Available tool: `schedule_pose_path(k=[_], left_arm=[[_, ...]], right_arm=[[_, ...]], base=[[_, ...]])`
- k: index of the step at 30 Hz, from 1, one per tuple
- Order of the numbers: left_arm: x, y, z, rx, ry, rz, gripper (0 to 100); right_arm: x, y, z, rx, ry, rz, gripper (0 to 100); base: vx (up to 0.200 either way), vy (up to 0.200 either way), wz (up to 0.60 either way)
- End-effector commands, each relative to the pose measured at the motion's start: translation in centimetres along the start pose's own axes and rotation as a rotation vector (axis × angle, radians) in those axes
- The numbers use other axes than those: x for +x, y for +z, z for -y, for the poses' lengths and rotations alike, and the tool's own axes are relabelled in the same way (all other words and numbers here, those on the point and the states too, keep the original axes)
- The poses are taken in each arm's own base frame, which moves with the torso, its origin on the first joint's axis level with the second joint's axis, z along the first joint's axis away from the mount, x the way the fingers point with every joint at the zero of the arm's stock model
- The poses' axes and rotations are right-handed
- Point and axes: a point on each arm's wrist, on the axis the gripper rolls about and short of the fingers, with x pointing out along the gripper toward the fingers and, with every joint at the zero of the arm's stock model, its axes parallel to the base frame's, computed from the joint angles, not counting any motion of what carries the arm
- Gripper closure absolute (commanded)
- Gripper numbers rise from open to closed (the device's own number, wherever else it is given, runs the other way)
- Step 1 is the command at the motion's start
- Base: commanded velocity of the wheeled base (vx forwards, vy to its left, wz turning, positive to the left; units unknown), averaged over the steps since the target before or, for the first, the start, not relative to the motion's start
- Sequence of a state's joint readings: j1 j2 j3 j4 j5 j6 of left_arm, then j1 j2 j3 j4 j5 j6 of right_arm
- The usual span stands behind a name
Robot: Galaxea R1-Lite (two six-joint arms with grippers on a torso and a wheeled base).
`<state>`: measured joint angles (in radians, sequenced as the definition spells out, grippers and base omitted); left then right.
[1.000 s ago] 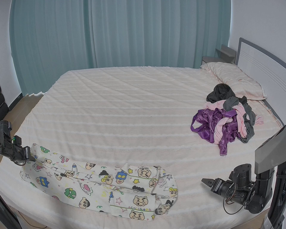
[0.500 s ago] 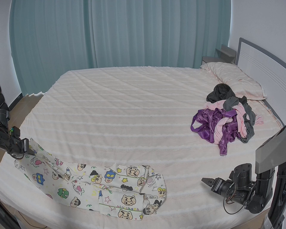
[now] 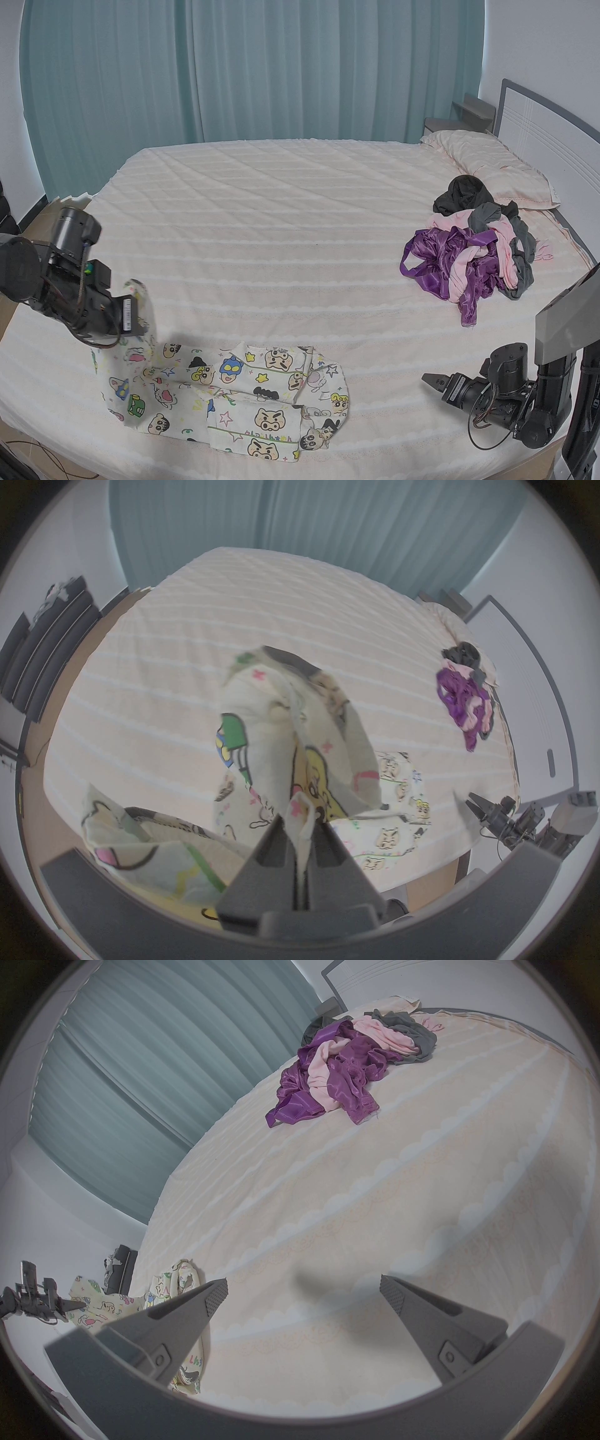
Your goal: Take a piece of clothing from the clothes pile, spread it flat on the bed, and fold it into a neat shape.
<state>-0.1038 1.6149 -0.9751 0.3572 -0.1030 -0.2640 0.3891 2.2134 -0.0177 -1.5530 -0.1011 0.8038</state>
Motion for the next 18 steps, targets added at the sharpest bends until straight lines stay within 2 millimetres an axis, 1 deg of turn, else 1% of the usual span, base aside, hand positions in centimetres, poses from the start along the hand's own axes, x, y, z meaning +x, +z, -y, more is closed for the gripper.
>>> schedule_pose_path(k=[1,2,3,5,6,7,8,12,16,18], left_arm=[[2.4,-3.1,8.5,0.08,-0.009,-0.001,100],[2.4,-3.1,8.5,0.08,-0.009,-0.001,100],[4.1,-4.0,10.7,0.09,-0.001,-0.004,100],[5.4,-4.6,12.4,0.096,0.007,0.003,100],[5.4,-4.6,12.4,0.096,0.007,0.003,100],[6.5,-5.1,13.7,0.104,0.009,-0.006,100],[7.0,-5.4,14.5,0.107,0.005,-0.016,100],[8.0,-6.0,16.5,0.092,-0.013,-0.03,100],[8.7,-6.6,17.9,0.081,-0.028,-0.042,100],[8.7,-6.6,18.6,0.056,-0.041,-0.038,100]], right_arm=[[-0.1,-0.2,0.1,-0.003,-0.007,-0.01,0],[-0.1,-0.2,0.1,-0.003,-0.007,-0.01,0],[-0.1,-0.2,0.1,-0.003,-0.006,-0.009,0],[-0.1,-0.3,0.2,-0.004,-0.007,-0.012,0],[-0.1,-0.3,0.2,-0.004,-0.007,-0.012,0],[-0.1,-0.2,0.1,-0.003,-0.005,-0.01,0],[-0.1,-0.2,0.1,-0.003,-0.005,-0.01,0],[-0.1,-0.3,0.1,-0.004,-0.005,-0.012,0],[0.0,-0.3,0.1,-0.004,-0.006,-0.013,0],[0.1,-0.4,0.2,-0.006,-0.01,-0.019,0]], base=[[0.0,0.0,0.0],[0.0,0.0,0.0],[0.0,0.0,0.0],[0.0,0.0,0.0],[0.0,0.0,0.0],[0.0,0.0,0.0],[0.0,0.0,0.0],[0.0,0.0,0.0],[0.0,0.0,0.0],[0.0,0.0,0.0]])
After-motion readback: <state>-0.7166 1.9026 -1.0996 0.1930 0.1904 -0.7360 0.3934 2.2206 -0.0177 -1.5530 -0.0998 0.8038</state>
